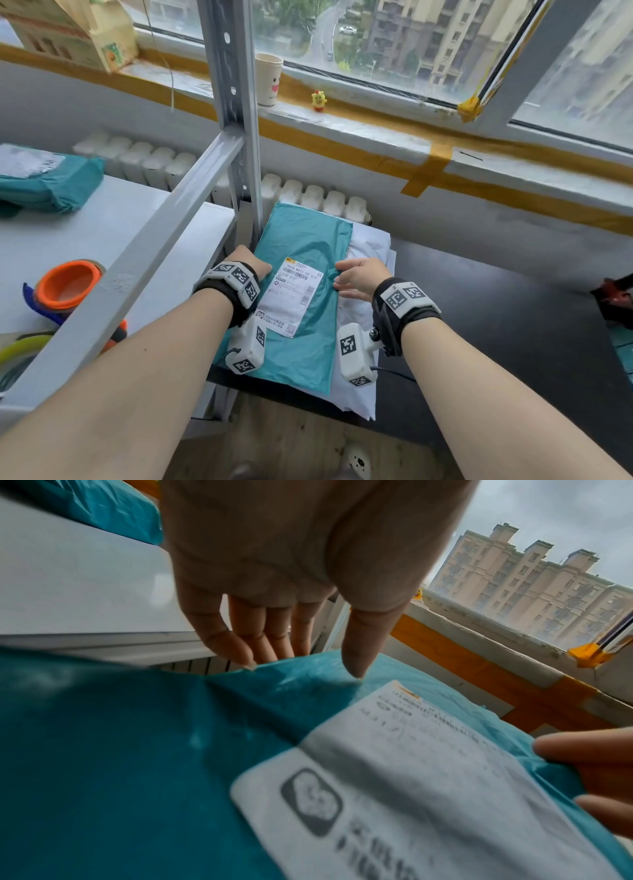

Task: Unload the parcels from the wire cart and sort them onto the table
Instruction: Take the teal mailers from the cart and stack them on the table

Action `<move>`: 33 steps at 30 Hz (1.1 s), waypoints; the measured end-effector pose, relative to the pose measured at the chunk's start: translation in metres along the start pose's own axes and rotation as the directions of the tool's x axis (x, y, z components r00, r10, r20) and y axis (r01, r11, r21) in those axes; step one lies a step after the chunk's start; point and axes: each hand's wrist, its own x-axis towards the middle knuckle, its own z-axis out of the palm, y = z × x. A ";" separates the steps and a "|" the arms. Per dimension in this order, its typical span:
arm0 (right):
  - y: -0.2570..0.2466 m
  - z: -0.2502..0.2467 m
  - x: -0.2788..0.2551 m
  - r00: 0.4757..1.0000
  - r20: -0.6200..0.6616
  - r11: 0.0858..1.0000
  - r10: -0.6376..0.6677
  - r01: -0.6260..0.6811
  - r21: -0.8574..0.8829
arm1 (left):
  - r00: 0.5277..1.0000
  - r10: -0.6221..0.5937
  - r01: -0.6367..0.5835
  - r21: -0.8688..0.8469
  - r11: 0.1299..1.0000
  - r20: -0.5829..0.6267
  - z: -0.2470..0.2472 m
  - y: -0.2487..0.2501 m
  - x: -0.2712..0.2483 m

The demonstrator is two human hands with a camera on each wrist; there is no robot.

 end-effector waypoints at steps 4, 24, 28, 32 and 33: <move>-0.001 0.000 0.000 1.000 -0.017 0.996 -0.008 0.007 -0.087 | 1.000 -0.002 0.002 0.028 1.000 0.009 -0.002 -0.001 -0.002; -0.032 -0.063 -0.068 0.892 -0.212 0.618 -0.400 0.092 -0.781 | 0.800 0.600 -0.576 0.308 0.757 0.021 -0.015 0.119 -0.088; -0.018 -0.090 -0.090 0.875 -0.308 0.649 -0.374 0.010 -0.760 | 0.687 0.725 -0.684 0.386 0.619 0.055 0.007 0.143 -0.121; 0.005 -0.123 -0.111 0.852 -0.398 0.680 -0.341 -0.070 -0.730 | 0.573 0.804 -0.793 0.358 0.494 0.160 0.036 0.165 -0.153; 0.011 -0.132 -0.117 0.845 -0.418 0.682 -0.334 -0.089 -0.726 | 0.554 0.811 -0.809 0.349 0.473 0.186 0.042 0.170 -0.161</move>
